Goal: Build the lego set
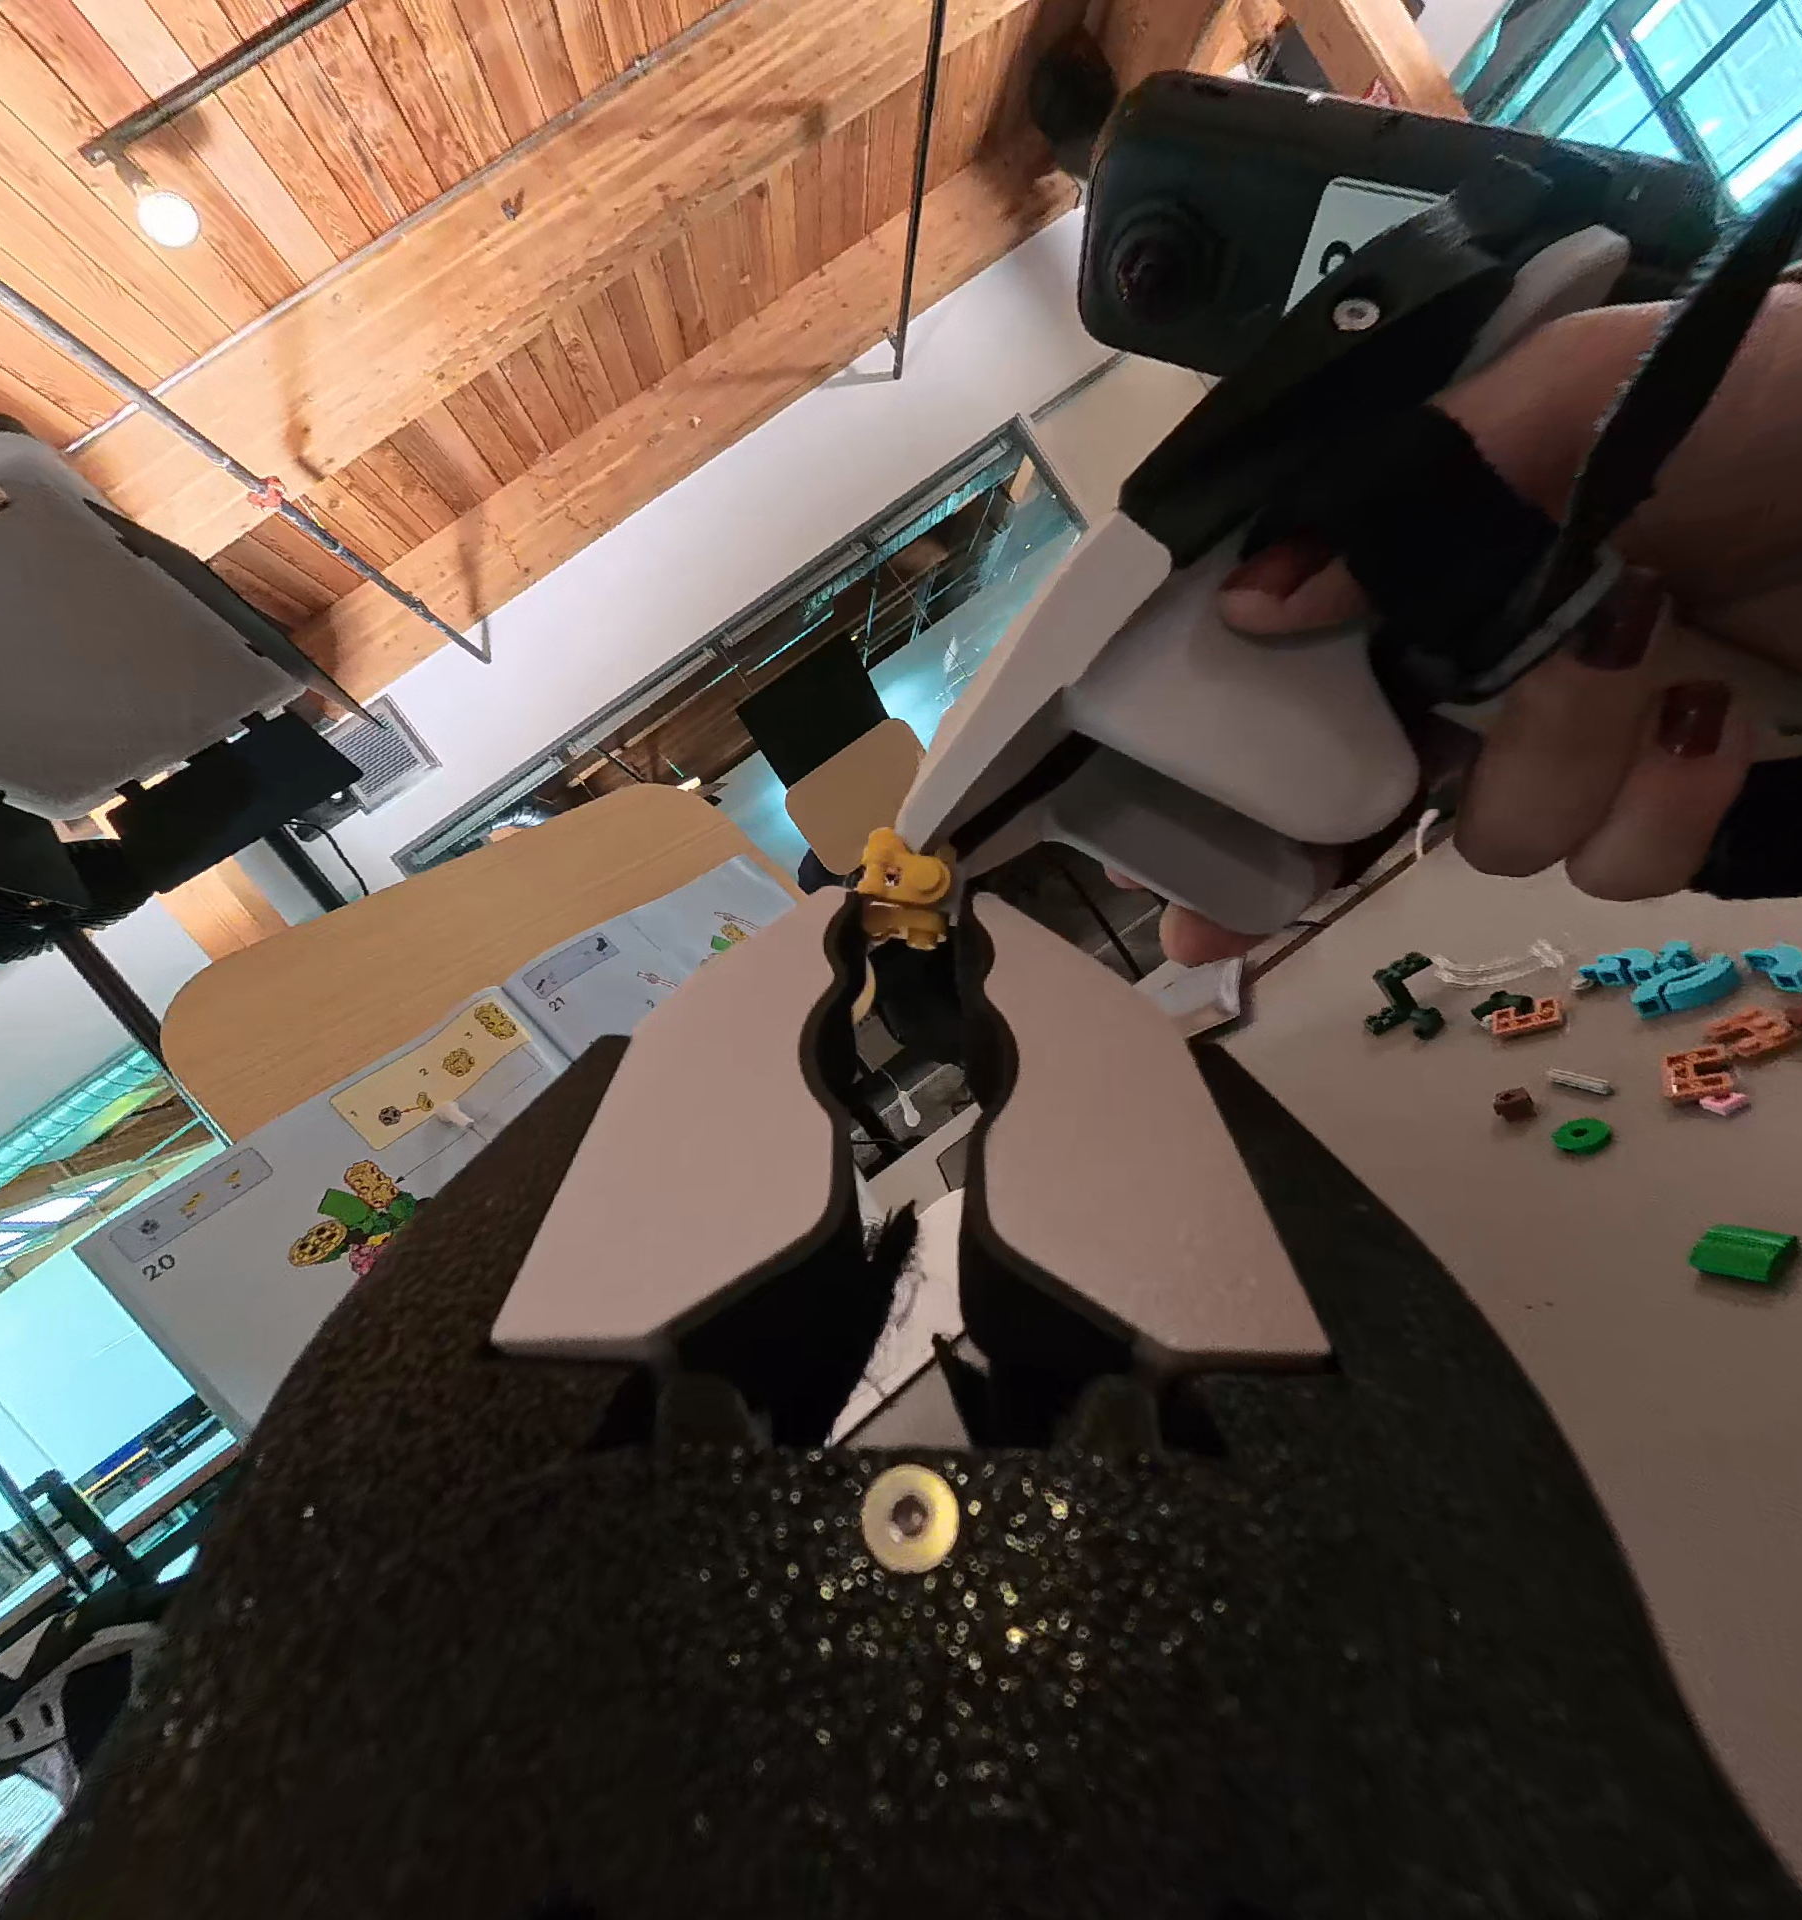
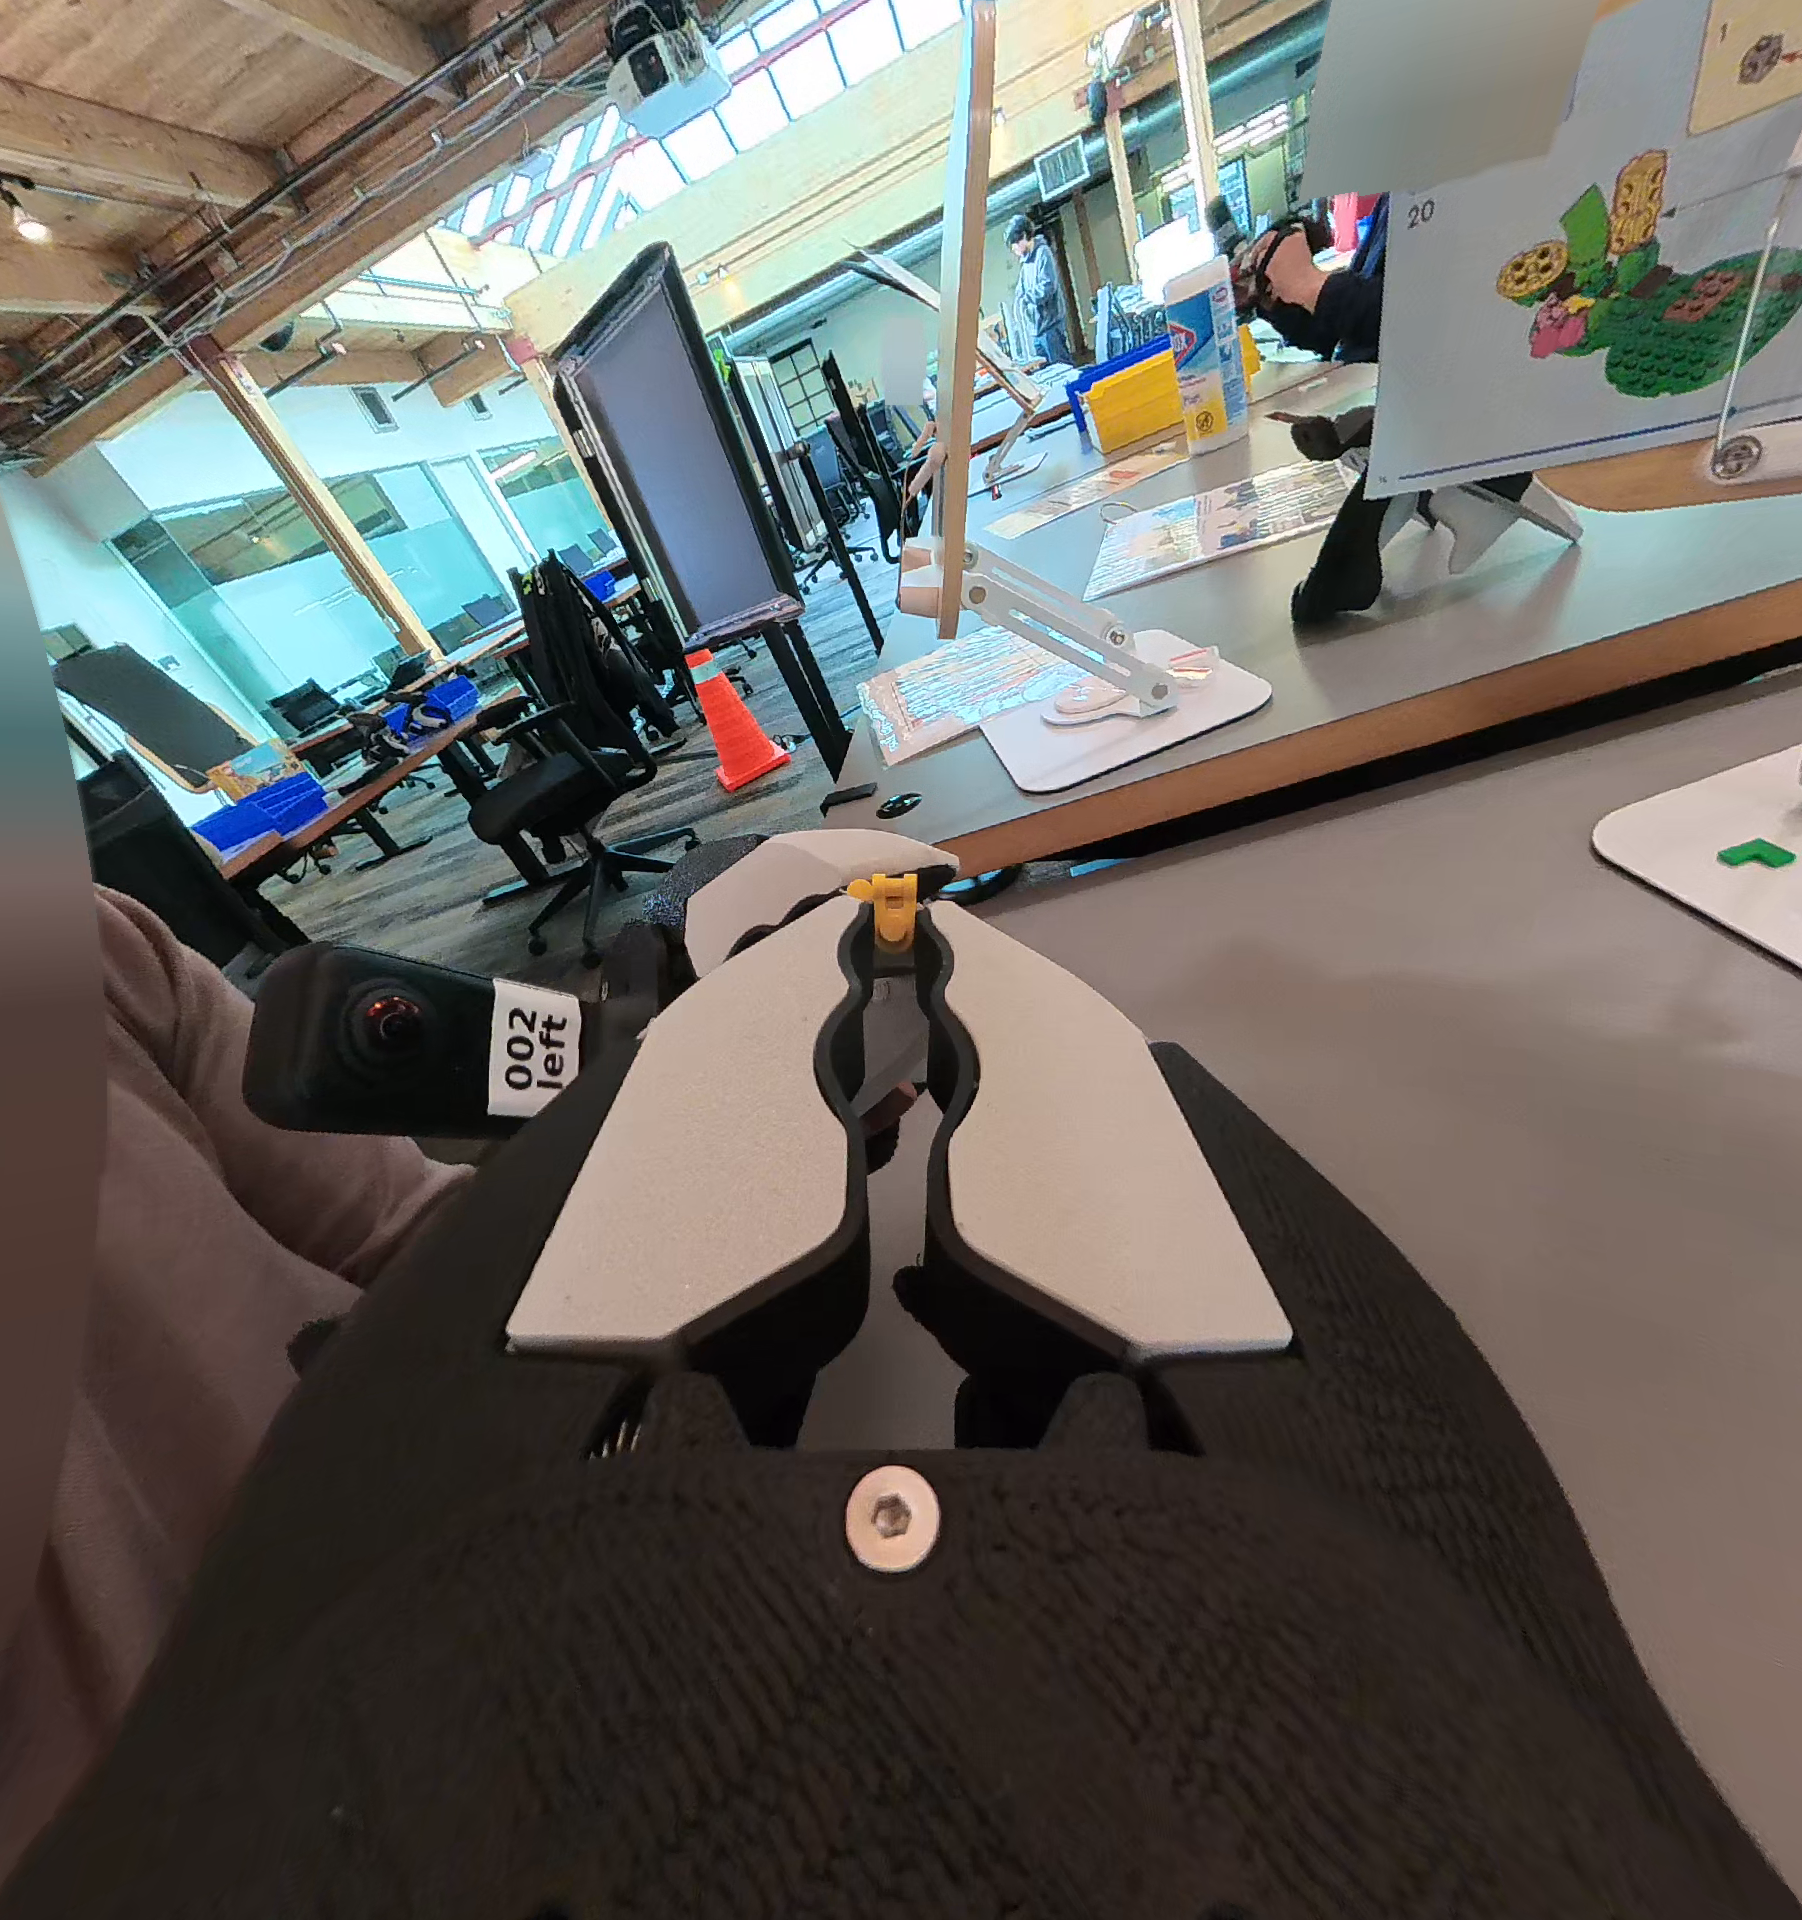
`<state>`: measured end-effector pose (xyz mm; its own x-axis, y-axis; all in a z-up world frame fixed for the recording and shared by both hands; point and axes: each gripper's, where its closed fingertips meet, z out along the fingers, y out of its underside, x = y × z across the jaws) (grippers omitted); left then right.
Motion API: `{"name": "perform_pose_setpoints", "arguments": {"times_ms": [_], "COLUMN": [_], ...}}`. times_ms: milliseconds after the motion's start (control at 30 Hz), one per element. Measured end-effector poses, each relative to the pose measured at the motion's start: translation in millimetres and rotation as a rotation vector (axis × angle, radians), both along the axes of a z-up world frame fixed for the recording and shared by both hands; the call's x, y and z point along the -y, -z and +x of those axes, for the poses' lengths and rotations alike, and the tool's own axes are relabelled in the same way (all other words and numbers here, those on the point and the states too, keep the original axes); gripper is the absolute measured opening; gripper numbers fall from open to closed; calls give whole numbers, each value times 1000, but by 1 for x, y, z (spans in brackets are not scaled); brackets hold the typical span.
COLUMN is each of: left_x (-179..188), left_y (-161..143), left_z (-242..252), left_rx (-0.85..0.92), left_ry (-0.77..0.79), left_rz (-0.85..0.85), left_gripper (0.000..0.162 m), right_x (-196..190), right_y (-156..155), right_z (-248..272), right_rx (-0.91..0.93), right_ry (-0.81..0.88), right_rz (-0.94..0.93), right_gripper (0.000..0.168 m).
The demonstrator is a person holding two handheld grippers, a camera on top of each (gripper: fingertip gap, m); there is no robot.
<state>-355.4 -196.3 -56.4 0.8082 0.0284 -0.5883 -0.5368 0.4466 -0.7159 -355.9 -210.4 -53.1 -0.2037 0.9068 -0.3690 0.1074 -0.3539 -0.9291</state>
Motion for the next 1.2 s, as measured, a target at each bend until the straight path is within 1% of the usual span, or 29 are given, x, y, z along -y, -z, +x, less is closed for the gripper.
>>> {"name": "perform_pose_setpoints", "arguments": {"times_ms": [300,533,800,900,933,967,1033,1100,1200], "left_x": [0,2,1,1,1,3,8,19,38], "left_y": [-4,-8,-9,-11,-13,-15,-23,-34,-46], "left_z": [1,3,7,7,7,8,11,9,4], "left_rx": [45,81,124,216,283,372,619,852,1093], "left_ry": [-22,3,36,113,173,265,539,850,1286], "left_rz": [16,19,-13,-51,-80,-118,-219,-304,-418], "left_gripper": [16,16,16,16,16,16,16,16,16], "right_x": [0,2,0,-4,-6,-9,-10,-2,14], "right_y": [-4,-9,-8,-20,-26,-32,-41,-46,-47], "right_z": [1,2,1,6,9,13,21,28,30], "right_rx": [-10,-16,-18,-93,-137,-180,-246,-289,-262], "right_ry": [33,39,47,63,73,91,138,186,279], "right_rz": [42,61,71,104,133,185,366,622,1060], "right_gripper": [5,5,17,25,28,31,37,40,41]}}
